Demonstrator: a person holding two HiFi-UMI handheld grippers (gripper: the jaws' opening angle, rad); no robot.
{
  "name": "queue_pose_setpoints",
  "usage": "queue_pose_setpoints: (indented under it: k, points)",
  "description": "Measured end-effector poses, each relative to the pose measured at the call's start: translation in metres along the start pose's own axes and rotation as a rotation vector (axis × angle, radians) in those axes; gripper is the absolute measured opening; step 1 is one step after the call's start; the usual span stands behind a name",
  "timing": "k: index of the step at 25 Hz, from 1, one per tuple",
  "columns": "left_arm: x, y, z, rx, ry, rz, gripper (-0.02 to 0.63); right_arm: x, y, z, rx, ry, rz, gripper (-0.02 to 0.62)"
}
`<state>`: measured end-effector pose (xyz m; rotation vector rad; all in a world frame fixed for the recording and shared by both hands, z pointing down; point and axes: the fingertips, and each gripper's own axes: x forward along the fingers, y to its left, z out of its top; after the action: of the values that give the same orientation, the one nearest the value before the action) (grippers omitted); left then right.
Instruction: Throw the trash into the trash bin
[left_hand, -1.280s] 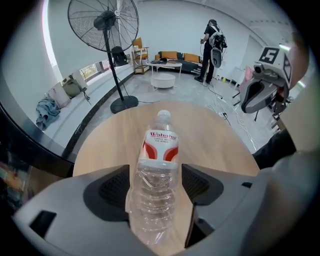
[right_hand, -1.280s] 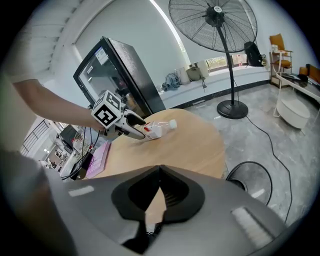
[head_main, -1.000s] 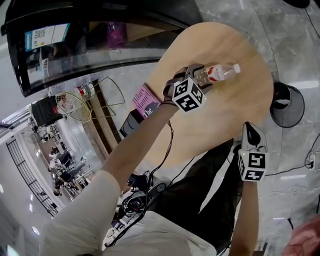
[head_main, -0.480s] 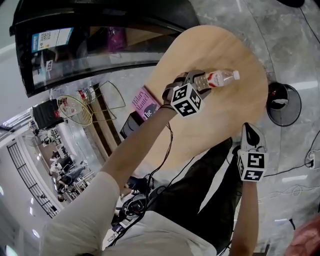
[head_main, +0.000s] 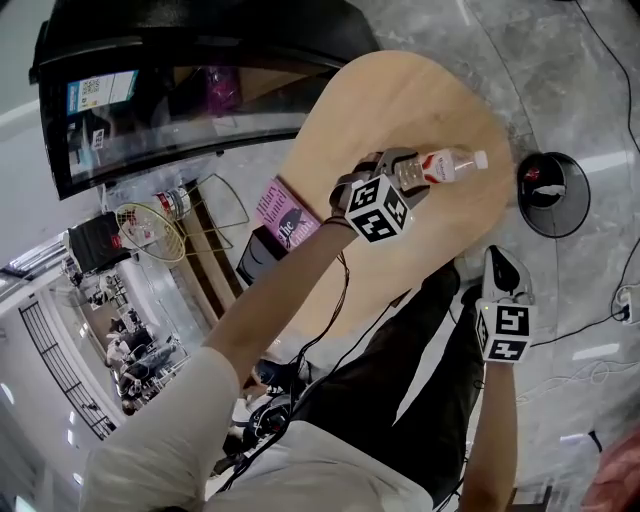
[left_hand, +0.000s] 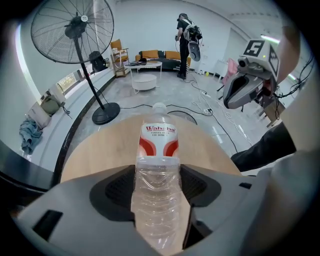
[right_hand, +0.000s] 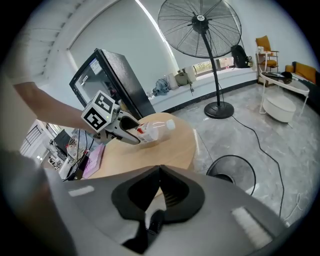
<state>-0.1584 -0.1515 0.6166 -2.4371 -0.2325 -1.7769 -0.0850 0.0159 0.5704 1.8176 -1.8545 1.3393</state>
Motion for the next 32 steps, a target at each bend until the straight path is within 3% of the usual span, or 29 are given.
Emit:
queue_pose_setpoints:
  k: [5, 11, 16, 21, 32]
  points:
    - [0.009, -0.022, 0.032, 0.008, -0.016, -0.023, 0.276, -0.019, -0.02, -0.013, 0.028, -0.012, -0.025, 0.011]
    - [0.023, -0.054, 0.072, -0.077, -0.034, -0.057, 0.278, -0.039, -0.039, -0.026, 0.066, -0.033, -0.049, 0.011]
    - [0.038, -0.084, 0.108, -0.081, -0.031, -0.08, 0.278, -0.058, -0.059, -0.034, 0.092, -0.048, -0.068, 0.011]
    - [0.056, -0.109, 0.135, -0.146, -0.028, -0.097, 0.281, -0.072, -0.085, -0.047, 0.129, -0.059, -0.096, 0.011]
    - [0.095, -0.148, 0.181, -0.207, 0.0, -0.103, 0.281, -0.092, -0.13, -0.077, 0.184, -0.067, -0.12, 0.011]
